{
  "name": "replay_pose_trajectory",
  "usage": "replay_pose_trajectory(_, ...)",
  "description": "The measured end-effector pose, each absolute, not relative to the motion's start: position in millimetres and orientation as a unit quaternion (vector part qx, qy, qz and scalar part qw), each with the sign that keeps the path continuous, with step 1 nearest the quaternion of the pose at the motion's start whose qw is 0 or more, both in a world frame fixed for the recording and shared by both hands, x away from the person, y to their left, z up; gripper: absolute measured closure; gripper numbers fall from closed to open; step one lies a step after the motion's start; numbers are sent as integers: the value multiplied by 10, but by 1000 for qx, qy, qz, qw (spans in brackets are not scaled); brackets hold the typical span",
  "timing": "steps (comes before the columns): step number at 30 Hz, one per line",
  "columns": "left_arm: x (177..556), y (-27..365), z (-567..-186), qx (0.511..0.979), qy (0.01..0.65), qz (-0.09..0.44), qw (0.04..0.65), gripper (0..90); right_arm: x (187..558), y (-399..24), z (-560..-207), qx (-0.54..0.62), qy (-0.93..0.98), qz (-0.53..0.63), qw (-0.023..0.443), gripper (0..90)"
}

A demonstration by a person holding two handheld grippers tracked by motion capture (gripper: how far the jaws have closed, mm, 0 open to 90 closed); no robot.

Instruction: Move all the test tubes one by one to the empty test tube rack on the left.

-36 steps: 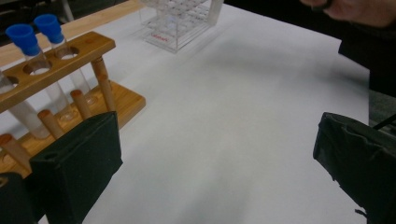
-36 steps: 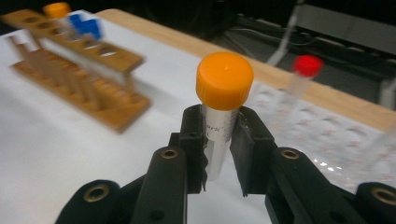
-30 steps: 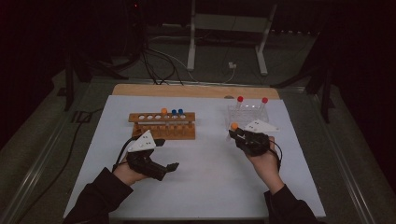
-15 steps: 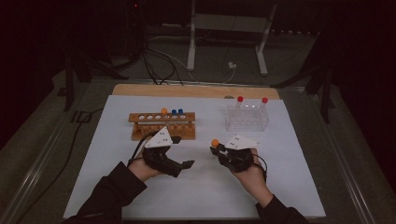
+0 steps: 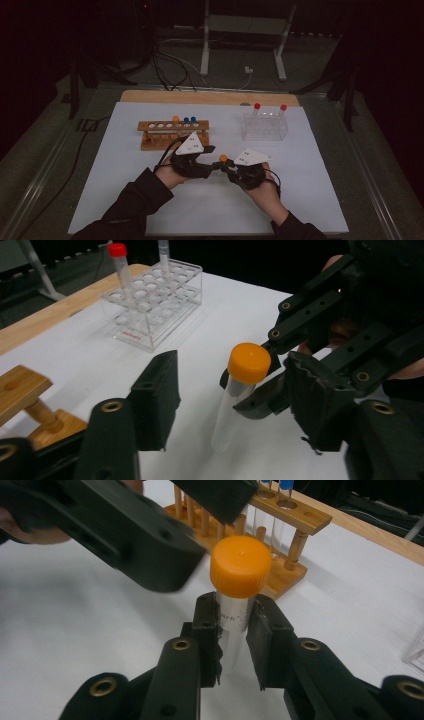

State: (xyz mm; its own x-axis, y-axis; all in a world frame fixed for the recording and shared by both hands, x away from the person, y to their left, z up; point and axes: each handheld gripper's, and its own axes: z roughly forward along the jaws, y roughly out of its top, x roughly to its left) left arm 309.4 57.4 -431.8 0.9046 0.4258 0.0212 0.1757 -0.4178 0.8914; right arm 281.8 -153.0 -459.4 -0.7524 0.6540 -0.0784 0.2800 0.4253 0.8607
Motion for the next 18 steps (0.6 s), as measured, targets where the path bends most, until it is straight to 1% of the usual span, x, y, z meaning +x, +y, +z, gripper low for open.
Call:
replay_pose_trajectory(1,3099,558,-4321,834,179,125,507,462,2818,-1534,-4594,285,819,454,207,753)
replay_pose_trajectory(2,3103,538,-4325,834,179,125,507,472,2817,-1538,-4594,285,818,454,206,753)
replay_pose_trajectory(8,3130,455,-4332,838,163,119,507,601,2821,-1554,-4590,287,816,457,206,753)
replay_pose_trajectory(9,3127,450,-4330,839,158,120,508,637,2824,-1560,-4589,288,816,457,207,753)
replay_pose_trajectory(12,3117,435,-4322,838,150,121,510,699,2817,-1562,-4585,288,814,461,208,753)
replay_pose_trajectory(17,3116,472,-4305,835,153,129,513,714,2822,-1571,-4580,285,810,470,204,737)
replay_pose_trajectory(18,3112,487,-4300,833,157,134,513,715,2823,-1572,-4580,287,809,472,202,693)
